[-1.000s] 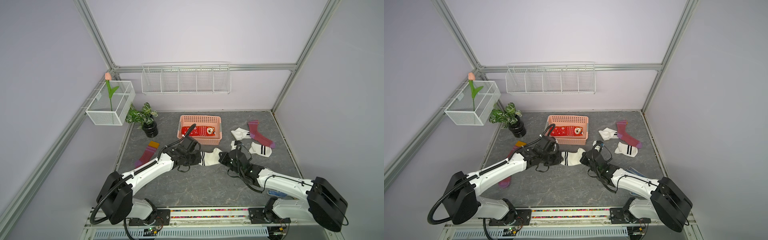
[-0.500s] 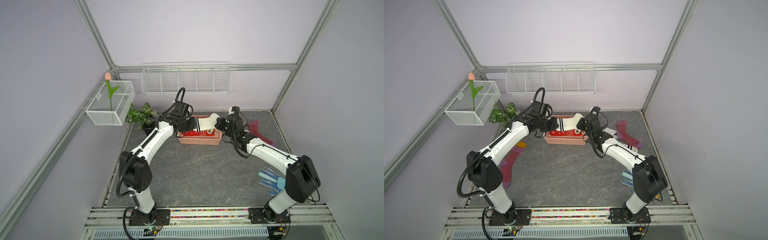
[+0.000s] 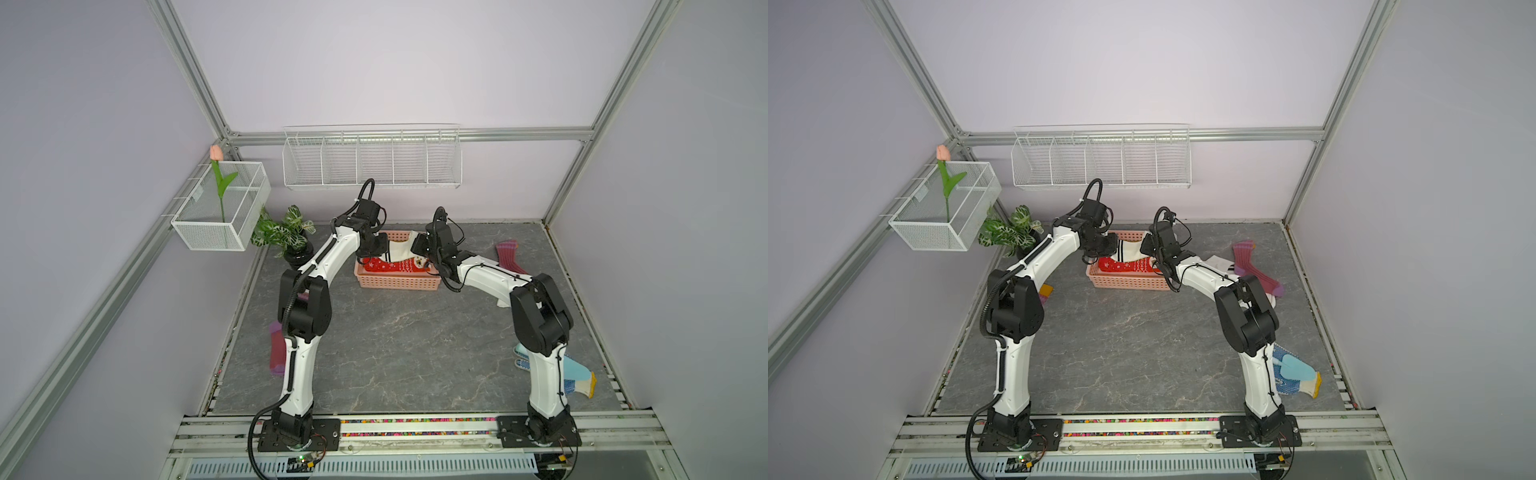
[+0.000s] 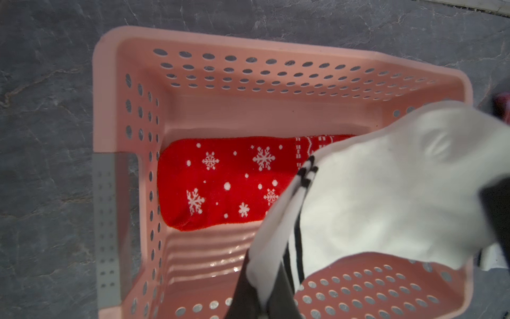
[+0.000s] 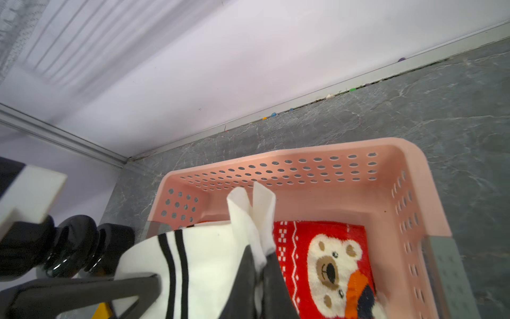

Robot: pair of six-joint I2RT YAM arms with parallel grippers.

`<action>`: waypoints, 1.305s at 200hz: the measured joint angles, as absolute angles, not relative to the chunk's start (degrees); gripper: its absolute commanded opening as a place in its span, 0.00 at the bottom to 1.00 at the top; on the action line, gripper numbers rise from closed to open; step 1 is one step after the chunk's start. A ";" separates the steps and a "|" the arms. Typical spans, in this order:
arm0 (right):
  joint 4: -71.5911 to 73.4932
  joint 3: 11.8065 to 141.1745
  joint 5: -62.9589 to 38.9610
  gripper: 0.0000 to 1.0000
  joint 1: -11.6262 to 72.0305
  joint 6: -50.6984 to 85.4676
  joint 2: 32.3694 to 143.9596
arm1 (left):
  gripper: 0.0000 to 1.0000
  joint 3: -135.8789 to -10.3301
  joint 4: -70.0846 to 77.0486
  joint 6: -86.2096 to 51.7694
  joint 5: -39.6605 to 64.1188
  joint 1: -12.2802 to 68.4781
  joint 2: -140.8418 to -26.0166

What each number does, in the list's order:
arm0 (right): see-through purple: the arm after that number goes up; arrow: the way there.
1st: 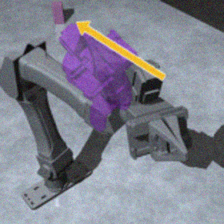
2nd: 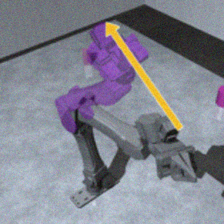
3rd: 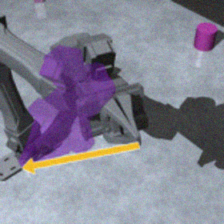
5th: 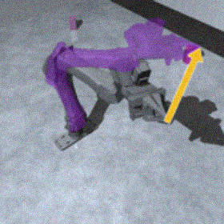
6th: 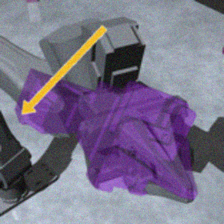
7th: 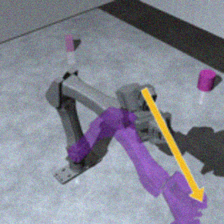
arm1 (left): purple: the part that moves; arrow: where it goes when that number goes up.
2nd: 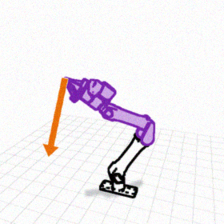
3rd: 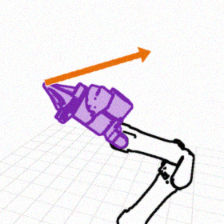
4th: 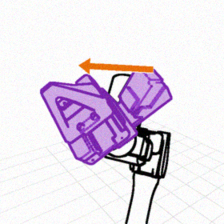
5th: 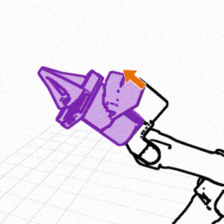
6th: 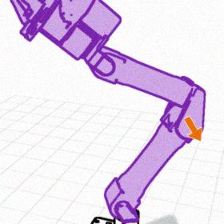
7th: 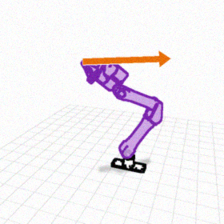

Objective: Place the socks together as a pair
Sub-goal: Place a pair of socks in the bin.

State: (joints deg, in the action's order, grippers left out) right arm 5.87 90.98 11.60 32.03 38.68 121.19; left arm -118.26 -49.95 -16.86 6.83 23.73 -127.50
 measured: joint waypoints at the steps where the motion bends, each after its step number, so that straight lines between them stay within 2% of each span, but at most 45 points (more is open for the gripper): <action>1: 5.80 91.07 11.62 0.07 32.01 38.65 121.27 | 0.00 -118.45 -50.00 -16.82 6.83 23.73 -127.61; 151: 3.22 94.94 10.66 0.07 31.14 37.65 128.29 | 0.00 -121.45 -50.22 -14.46 4.27 23.73 -135.55; 183: 3.57 94.91 10.63 0.12 30.94 37.67 128.49 | 0.00 -121.45 -50.35 -14.52 4.03 23.73 -136.18; 204: 4.80 94.15 10.39 0.21 30.65 37.74 128.51 | 0.08 -121.45 -50.22 -14.74 3.33 23.73 -136.18; 216: 5.45 93.32 10.17 0.24 30.48 37.85 128.51 | 0.20 -121.45 -50.24 -14.83 3.05 23.73 -136.18; 227: 5.76 92.49 10.20 0.30 30.44 38.17 128.51 | 0.26 -121.45 -50.24 -14.61 3.03 23.73 -136.18; 245: 6.11 91.11 10.20 0.39 30.35 37.95 128.49 | 0.52 -121.45 -50.28 -15.29 3.09 23.73 -136.18; 261: 6.50 89.80 10.35 0.45 30.35 37.98 128.25 | 0.55 -121.45 -50.48 -15.07 3.27 23.73 -136.05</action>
